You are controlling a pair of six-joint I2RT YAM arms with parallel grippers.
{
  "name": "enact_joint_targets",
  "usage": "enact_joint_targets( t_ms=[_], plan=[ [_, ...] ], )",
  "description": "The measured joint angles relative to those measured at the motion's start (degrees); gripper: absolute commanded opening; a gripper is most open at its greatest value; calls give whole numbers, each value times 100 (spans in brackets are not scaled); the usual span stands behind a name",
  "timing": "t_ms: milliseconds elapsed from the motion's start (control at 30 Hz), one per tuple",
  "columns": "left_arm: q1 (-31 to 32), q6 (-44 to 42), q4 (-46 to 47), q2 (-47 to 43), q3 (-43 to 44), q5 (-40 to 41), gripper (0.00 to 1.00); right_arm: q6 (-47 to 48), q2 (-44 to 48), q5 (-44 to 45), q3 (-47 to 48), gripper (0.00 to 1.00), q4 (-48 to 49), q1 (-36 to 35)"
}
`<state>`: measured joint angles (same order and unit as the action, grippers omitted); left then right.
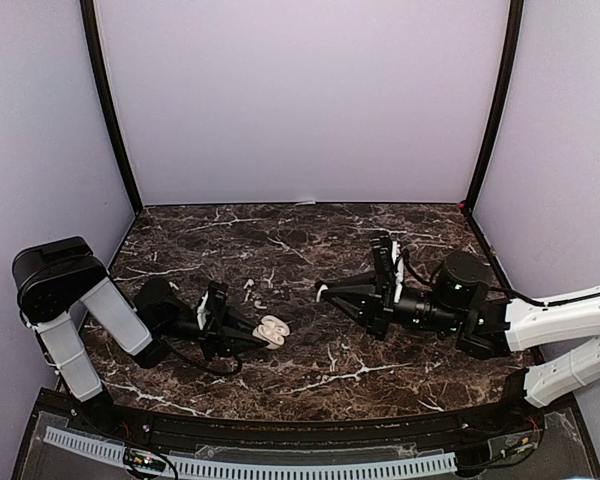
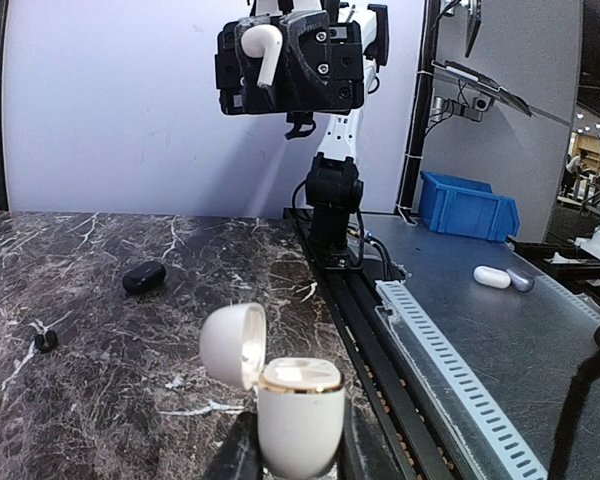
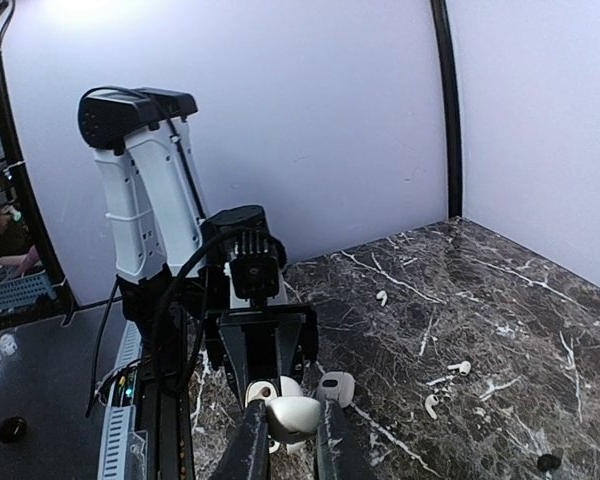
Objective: Insert the wireless bluetooth earbuds into the charging case
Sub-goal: Insert the left earbud into the left side groove of the charging case.
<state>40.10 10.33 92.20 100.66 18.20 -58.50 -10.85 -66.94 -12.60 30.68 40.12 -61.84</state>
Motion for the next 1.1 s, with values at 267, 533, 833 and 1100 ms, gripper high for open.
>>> enact_joint_targets(
  t_ms=[267, 533, 833, 1100],
  plan=[
    [66, 92, 2, 39, 52, -260, 7, 415, -96, -616, -63, 0, 319, -2],
    [107, 151, 0, 39, 55, -352, 7, 599, -105, -839, -63, 0, 387, -4],
    [118, 151, 2, 39, 55, -352, 7, 697, -173, -946, -63, 0, 411, -28],
    [129, 120, 0, 39, 55, -326, 7, 894, -201, -1012, -61, 0, 389, -63]
  ],
)
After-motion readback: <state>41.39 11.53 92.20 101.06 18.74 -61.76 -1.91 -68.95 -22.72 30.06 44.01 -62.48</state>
